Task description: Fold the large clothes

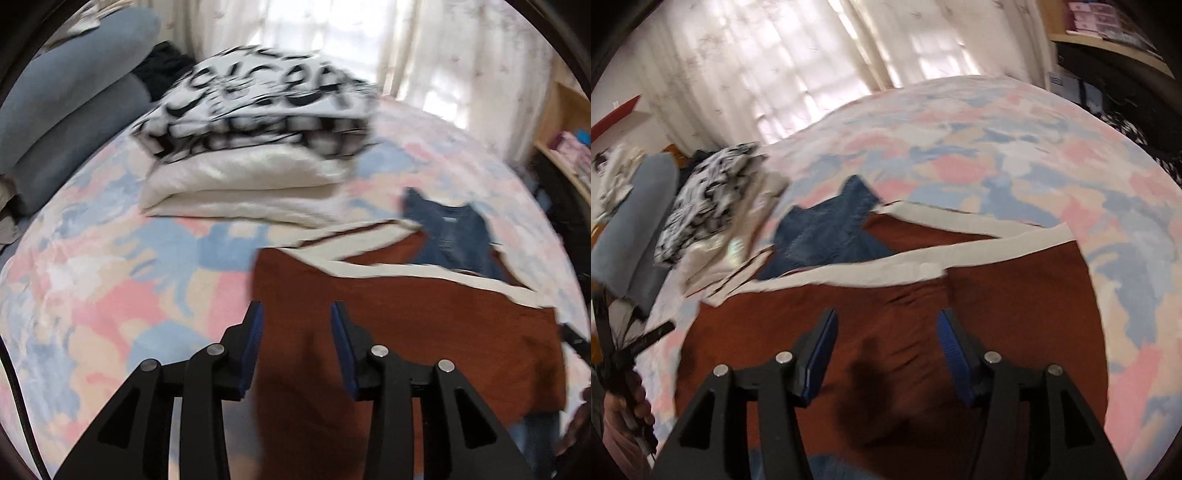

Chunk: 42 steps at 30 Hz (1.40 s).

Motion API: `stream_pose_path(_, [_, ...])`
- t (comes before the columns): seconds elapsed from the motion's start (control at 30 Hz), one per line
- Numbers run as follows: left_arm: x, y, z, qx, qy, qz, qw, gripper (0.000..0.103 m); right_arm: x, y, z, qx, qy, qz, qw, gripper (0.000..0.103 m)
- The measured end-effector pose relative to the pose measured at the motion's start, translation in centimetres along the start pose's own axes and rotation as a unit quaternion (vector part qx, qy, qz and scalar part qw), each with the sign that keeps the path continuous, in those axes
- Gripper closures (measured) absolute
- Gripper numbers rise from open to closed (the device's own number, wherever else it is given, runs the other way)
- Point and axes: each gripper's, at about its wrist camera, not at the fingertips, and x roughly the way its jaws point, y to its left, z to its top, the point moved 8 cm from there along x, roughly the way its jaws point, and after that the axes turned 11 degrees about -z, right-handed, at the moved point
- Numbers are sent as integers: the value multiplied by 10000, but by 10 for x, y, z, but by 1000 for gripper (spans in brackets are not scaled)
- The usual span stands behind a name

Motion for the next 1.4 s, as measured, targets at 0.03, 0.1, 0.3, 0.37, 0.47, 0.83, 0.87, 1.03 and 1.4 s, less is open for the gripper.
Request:
stream_pose_path(0.03, [-3, -17, -6, 60, 22, -185, 9998, 67, -3, 10, -5, -109, 31, 71, 9999, 47])
stream_pose_path(0.1, [-4, -38, -17, 128, 114, -384, 9991, 67, -5, 37, -18, -318, 159, 279, 9990, 47])
stream_pose_path(0.3, [25, -77, -79, 350, 681, -543, 9956, 67, 5, 103, -60, -878, 435, 690, 9928, 47])
stream_pose_path(0.37, [38, -71, -97, 459, 841, -296, 9950, 67, 19, 106, -74, -1157, 567, 419, 9908, 47])
stream_pose_path(0.47, [40, -56, -104, 365, 772, -327, 9958, 67, 29, 84, -77, -1203, 612, 114, 9908, 52])
stream_pose_path(0.83, [34, -43, -102, -2, 726, -633, 9954, 67, 10, -28, -68, -284, 364, -491, 9977, 66])
stream_pose_path(0.87, [36, -42, -100, -5, 729, -627, 9954, 67, 9, -27, -68, -280, 349, -505, 9977, 64])
stream_pose_path(1.03, [33, -42, -96, -91, 776, -600, 9951, 67, 3, -20, -65, -182, 241, -458, 9985, 64])
stream_pose_path(1.4, [8, -44, -87, 89, 449, -351, 9983, 36, -5, -19, -58, 126, -7, -215, 9997, 64])
